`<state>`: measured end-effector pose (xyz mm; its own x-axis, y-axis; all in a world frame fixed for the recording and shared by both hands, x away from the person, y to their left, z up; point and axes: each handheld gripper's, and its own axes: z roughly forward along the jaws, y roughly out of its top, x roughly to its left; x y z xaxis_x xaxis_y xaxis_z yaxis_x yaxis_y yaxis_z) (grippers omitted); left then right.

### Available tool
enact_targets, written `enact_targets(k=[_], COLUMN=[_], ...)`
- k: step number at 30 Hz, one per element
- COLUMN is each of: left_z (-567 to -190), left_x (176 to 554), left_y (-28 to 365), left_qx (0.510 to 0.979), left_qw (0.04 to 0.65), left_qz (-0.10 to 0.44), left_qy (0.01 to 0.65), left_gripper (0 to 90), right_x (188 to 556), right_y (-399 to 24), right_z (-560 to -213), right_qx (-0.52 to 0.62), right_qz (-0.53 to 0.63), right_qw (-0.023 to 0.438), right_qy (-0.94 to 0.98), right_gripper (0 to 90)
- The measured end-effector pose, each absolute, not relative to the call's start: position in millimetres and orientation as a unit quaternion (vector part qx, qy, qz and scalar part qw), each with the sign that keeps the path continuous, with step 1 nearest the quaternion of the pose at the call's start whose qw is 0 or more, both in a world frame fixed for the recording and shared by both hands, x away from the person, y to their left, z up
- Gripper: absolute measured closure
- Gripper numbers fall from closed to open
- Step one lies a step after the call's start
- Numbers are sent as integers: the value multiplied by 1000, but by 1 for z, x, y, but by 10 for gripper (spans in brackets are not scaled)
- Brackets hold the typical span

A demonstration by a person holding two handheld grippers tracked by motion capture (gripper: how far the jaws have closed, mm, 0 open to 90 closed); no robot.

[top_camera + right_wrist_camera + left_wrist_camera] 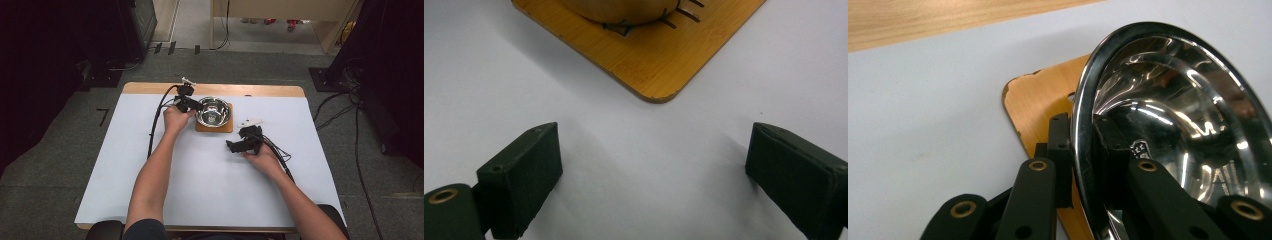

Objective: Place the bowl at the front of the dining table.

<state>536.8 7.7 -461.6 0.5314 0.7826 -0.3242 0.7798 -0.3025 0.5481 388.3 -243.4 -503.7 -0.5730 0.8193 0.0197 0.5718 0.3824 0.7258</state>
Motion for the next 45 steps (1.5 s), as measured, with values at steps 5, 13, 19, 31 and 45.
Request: enact_targets(k=[5, 13, 19, 31, 45], left_z=[-462, -465, -464, -457, -444], left_x=[536, 536, 536, 531, 518], left_y=[7, 6, 7, 10, 16], left_qx=[809, 810, 807, 818, 820], left_qw=[343, 341, 348, 345, 359], left_qz=[5, 3, -5, 17, 29], left_qy=[478, 478, 478, 460, 444], left_gripper=[795, 730, 659, 508, 436], right_x=[388, 388, 388, 388, 388], right_y=[-243, -243, -243, -244, -244], right_z=[-504, -504, -504, -504, -504], right_qx=[428, 428, 428, 428, 428], right_qz=[355, 355, 355, 355, 355], right_qw=[175, 175, 174, 174, 174], right_qy=[813, 813, 813, 813, 812], right_gripper=[72, 72, 72, 72, 72])
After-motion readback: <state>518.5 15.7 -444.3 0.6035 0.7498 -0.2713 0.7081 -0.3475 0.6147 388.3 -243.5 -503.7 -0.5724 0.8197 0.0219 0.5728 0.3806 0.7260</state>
